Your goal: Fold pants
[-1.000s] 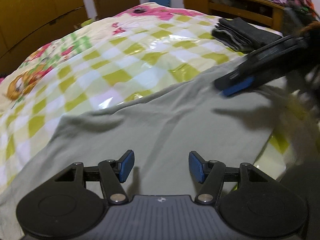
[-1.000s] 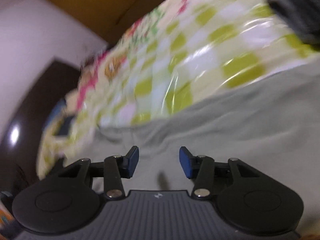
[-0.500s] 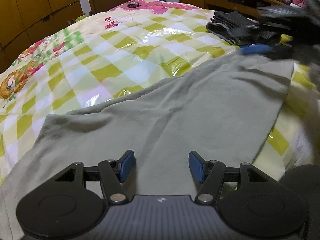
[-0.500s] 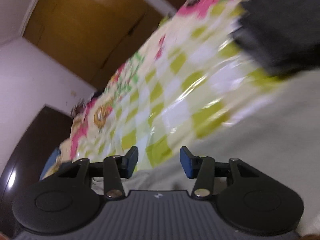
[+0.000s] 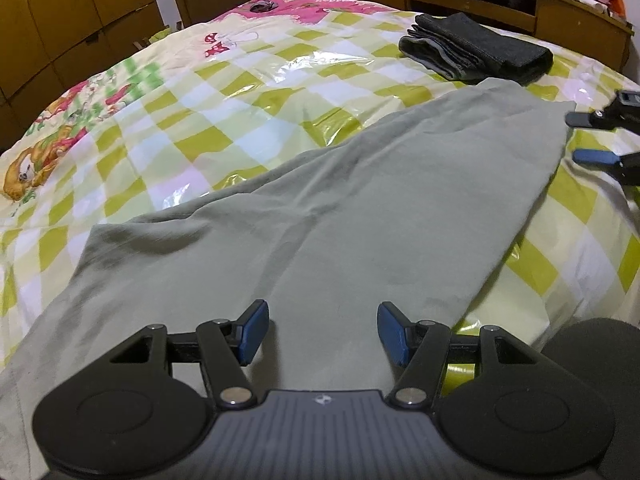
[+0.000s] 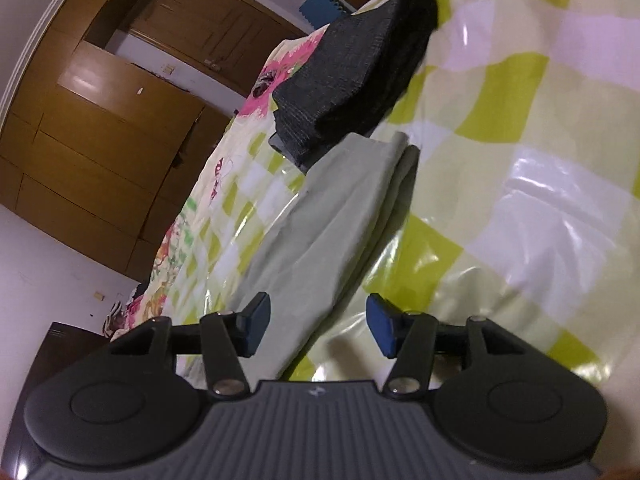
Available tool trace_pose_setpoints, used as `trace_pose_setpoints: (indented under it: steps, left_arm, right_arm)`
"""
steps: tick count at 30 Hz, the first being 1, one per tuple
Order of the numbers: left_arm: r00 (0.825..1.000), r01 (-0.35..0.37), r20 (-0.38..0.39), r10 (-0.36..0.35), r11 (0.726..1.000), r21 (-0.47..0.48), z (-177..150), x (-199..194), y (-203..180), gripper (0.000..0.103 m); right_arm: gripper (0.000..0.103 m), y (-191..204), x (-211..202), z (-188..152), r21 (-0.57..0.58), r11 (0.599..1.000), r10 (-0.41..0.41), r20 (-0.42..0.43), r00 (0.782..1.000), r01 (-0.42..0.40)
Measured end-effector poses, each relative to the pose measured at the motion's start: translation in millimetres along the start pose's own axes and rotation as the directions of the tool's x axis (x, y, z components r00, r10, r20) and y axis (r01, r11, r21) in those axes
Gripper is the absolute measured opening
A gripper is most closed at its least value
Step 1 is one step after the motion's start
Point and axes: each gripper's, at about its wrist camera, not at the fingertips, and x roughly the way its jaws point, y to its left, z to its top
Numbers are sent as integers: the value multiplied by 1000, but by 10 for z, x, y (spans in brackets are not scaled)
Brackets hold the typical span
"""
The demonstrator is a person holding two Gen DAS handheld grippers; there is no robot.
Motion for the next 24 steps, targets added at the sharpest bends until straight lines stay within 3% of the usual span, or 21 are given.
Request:
trace_pose_setpoints:
  steps: [3, 6, 12, 17, 24]
  left_arm:
    - [1000, -3, -7, 3, 1000, 3, -20, 2, -5, 73]
    - [1000, 2, -10, -2, 1000, 8, -16, 26, -27, 73]
    - [1000, 20, 2, -20, 1000, 8, 8, 41, -52, 73]
    - [1000, 21, 5, -21, 1000, 11, 28, 23, -32, 73]
    - [1000, 29, -3, -29, 1000, 2, 18, 79, -58, 73]
  right_arm:
    - [55, 4, -18, 64, 10, 999, 52, 52, 997, -52]
    - [55, -72, 91, 122, 63, 998, 10, 26, 1000, -12]
    - [57, -59, 193, 195, 76, 997, 30, 42, 999, -33]
    - [57, -33, -43, 111, 95, 995, 18, 94, 995, -27]
    - [55, -36, -15, 86, 107, 993, -59, 27, 998, 55]
